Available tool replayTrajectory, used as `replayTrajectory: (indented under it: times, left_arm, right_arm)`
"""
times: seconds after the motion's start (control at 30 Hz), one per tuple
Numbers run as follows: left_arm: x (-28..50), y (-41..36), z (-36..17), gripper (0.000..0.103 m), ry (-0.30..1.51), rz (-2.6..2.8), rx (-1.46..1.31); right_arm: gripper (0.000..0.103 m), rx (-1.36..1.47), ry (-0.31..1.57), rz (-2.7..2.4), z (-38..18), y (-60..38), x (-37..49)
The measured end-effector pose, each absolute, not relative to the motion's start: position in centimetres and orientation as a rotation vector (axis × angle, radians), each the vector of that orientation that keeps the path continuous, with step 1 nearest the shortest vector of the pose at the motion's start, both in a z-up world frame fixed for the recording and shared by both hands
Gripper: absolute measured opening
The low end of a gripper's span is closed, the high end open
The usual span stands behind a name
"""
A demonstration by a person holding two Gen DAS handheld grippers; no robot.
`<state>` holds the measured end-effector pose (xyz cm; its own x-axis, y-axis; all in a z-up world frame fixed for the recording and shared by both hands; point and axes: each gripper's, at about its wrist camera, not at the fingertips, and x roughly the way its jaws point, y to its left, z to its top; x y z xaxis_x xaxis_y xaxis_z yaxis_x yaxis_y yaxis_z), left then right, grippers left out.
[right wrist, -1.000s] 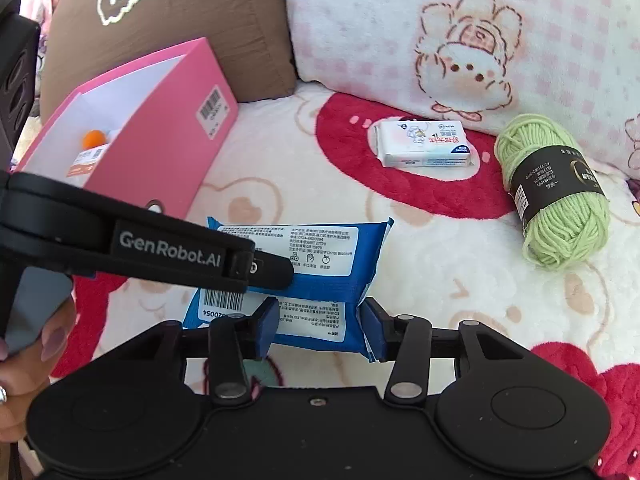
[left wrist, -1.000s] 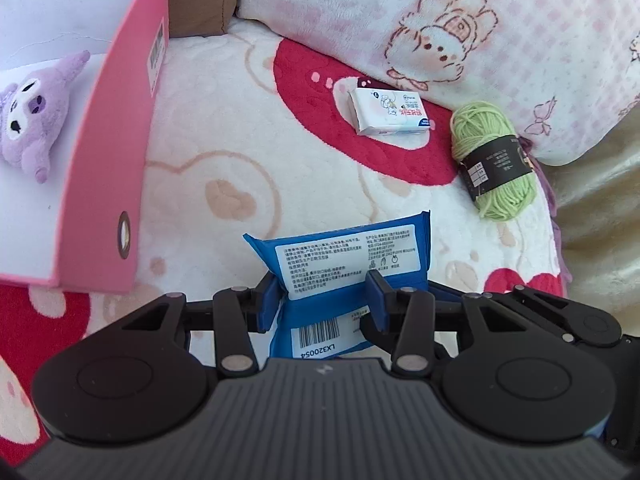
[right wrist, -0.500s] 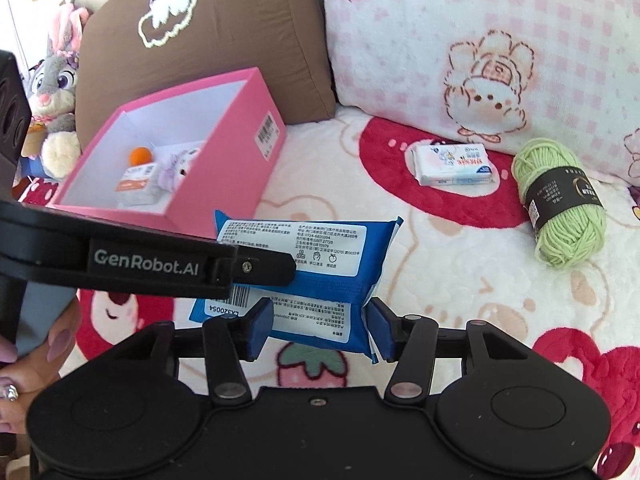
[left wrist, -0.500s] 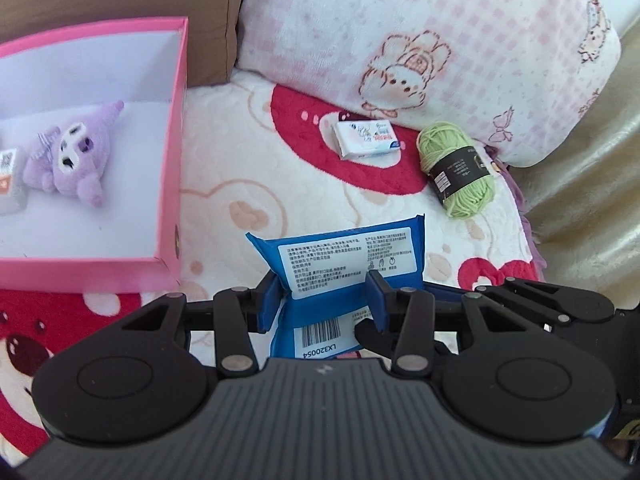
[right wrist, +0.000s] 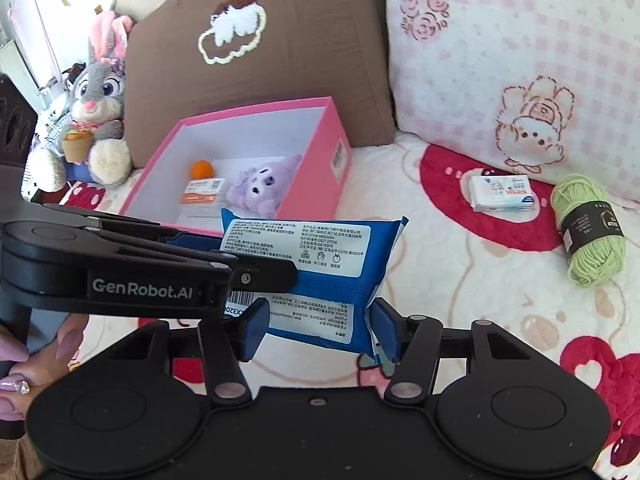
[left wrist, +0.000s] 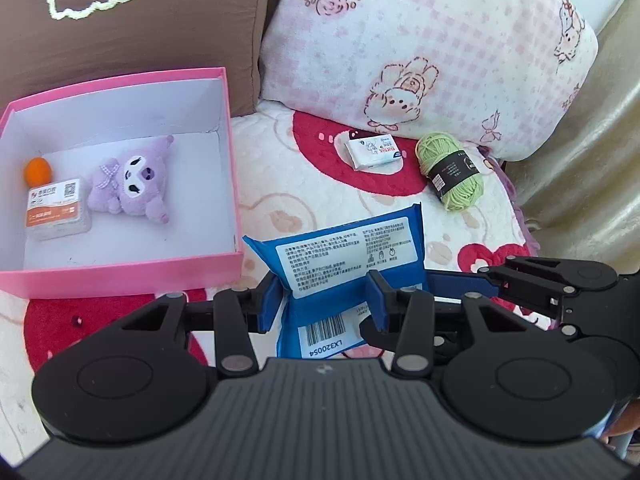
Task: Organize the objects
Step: 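Lift the held wipes pack with the left tool toward the pink box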
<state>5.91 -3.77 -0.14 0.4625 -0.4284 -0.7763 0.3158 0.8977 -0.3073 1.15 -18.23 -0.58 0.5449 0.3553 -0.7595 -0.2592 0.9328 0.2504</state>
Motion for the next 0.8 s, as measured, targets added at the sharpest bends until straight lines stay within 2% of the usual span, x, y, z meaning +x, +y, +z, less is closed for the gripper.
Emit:
replayTrajectory:
  times: [0.3,0.8]
  left_arm:
    - [4.6,-0.3,1.8,0.042,1.027,-0.476,-0.168]
    - [3.1,6.8,5.3,0.042,1.012,-0.469,-0.160]
  right_arm:
    - [0.067,0.097,0.915,0.412,1.8,-15.6,-0.6]
    - [0.068,0.040,0.905,0.519,5.8,-9.4,-0.6]
